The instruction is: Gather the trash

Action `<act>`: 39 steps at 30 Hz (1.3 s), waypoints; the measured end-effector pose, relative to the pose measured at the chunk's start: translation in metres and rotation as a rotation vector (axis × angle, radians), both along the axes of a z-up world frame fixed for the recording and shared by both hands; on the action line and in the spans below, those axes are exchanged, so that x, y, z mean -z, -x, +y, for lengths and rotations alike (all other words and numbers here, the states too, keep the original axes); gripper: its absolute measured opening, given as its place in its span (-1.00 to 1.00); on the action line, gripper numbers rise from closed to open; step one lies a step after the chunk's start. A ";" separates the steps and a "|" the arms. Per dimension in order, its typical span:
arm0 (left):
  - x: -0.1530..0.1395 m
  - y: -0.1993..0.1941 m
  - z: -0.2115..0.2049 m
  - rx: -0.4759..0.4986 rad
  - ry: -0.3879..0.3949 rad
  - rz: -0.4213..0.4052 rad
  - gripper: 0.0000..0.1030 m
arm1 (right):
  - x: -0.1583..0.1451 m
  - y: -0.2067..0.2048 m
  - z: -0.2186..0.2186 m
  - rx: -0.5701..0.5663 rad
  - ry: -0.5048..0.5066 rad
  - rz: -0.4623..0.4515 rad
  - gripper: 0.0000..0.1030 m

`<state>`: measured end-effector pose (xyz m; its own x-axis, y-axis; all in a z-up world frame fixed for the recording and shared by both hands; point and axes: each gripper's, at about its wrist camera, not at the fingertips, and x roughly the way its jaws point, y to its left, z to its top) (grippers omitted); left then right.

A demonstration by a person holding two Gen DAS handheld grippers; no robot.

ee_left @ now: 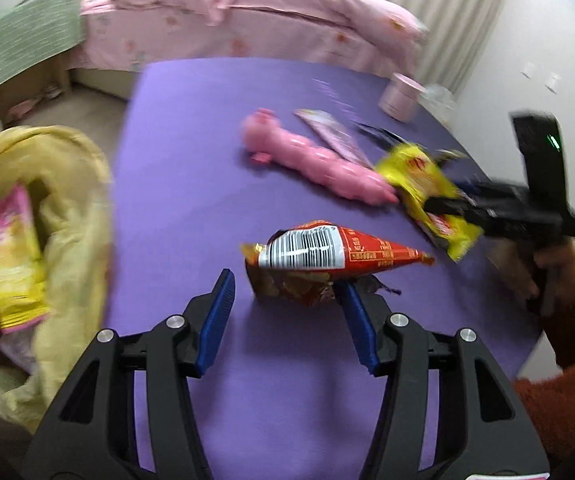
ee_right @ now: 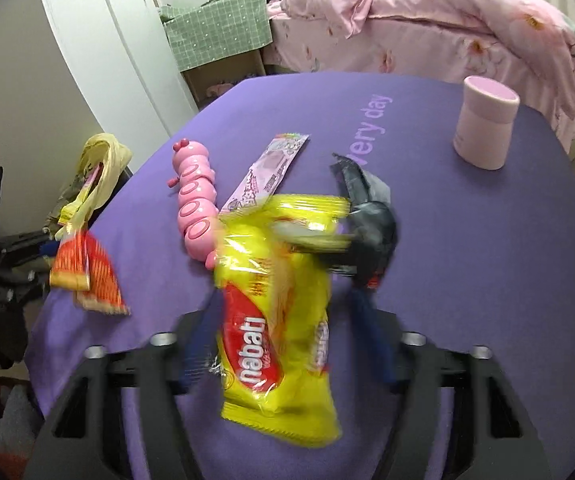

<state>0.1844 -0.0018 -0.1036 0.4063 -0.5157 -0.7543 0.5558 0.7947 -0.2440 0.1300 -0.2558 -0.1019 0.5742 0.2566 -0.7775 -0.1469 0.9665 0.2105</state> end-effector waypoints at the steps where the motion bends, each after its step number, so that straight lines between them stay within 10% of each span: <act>1: 0.000 -0.005 0.007 -0.038 0.006 0.003 -0.01 | 0.000 0.001 0.002 -0.002 0.007 -0.004 -0.53; 15: -0.009 -0.022 0.016 -0.046 0.086 0.066 0.20 | -0.027 0.061 -0.027 0.108 -0.110 -0.098 -0.77; 21: 0.001 -0.048 -0.010 -0.170 -0.068 0.004 0.23 | -0.019 0.064 -0.031 0.124 -0.088 -0.069 -0.77; 27: 0.005 -0.041 -0.027 -0.047 -0.188 -0.036 0.26 | -0.013 0.065 -0.030 0.129 -0.054 -0.066 -0.72; 29: 0.010 -0.038 -0.030 0.017 -0.205 -0.011 0.28 | -0.011 0.065 -0.029 0.131 -0.042 -0.068 -0.44; 39: -0.004 -0.019 -0.026 0.185 -0.042 0.105 0.29 | -0.023 0.070 -0.020 0.097 0.037 -0.127 -0.16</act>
